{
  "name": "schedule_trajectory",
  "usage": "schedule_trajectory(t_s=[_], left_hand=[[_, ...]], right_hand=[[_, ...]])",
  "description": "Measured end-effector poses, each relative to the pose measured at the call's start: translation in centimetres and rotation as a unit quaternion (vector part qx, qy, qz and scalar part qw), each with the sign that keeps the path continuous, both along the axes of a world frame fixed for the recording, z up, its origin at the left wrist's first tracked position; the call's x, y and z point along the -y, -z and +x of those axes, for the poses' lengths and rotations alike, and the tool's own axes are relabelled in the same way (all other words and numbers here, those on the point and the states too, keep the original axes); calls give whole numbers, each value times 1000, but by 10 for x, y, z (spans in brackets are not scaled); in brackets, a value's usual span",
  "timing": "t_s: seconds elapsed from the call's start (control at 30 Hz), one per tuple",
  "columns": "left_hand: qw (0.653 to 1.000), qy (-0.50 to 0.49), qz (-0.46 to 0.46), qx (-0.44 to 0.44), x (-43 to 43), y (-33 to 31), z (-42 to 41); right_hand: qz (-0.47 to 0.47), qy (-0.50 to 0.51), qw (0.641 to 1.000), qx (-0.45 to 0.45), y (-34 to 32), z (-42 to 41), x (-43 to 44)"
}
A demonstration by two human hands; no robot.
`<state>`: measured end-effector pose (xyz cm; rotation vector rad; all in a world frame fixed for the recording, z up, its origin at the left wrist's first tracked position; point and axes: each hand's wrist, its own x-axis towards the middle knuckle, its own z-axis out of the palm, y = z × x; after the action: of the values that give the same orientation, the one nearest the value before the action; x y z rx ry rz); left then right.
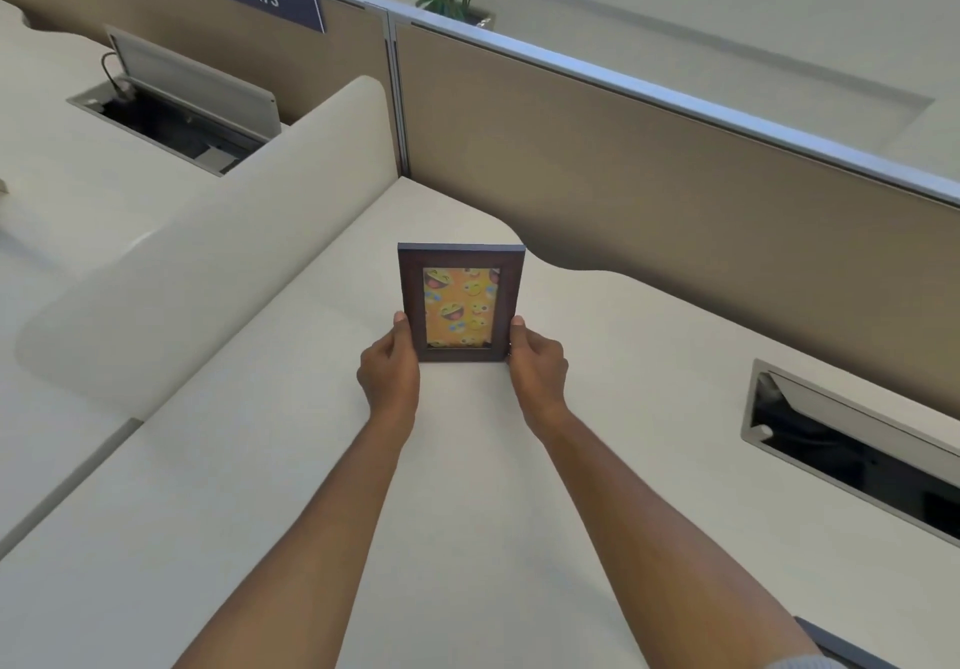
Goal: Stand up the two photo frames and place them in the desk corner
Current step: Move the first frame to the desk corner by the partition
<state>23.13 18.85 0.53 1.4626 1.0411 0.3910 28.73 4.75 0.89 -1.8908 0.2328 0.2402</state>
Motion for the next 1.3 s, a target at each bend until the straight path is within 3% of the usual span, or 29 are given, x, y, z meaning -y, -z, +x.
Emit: schedule_trajectory(t_s=[0.5,0.83,1.1,1.3], left_hand=[[998,31,48,-27,-3,17,3],[995,42,17,-89,-15,19,-2],[997,29,20,-71,-5,17,-6],[998,12,21,-54,-5,22,-9]], right_hand=[[-14,-25,999,-21,11,0,5],[-14,-48,998,-39,7,4,11],[-27,-74,997,-15,13,-7,11],[-23,-76,995,-57,8,-9,17]])
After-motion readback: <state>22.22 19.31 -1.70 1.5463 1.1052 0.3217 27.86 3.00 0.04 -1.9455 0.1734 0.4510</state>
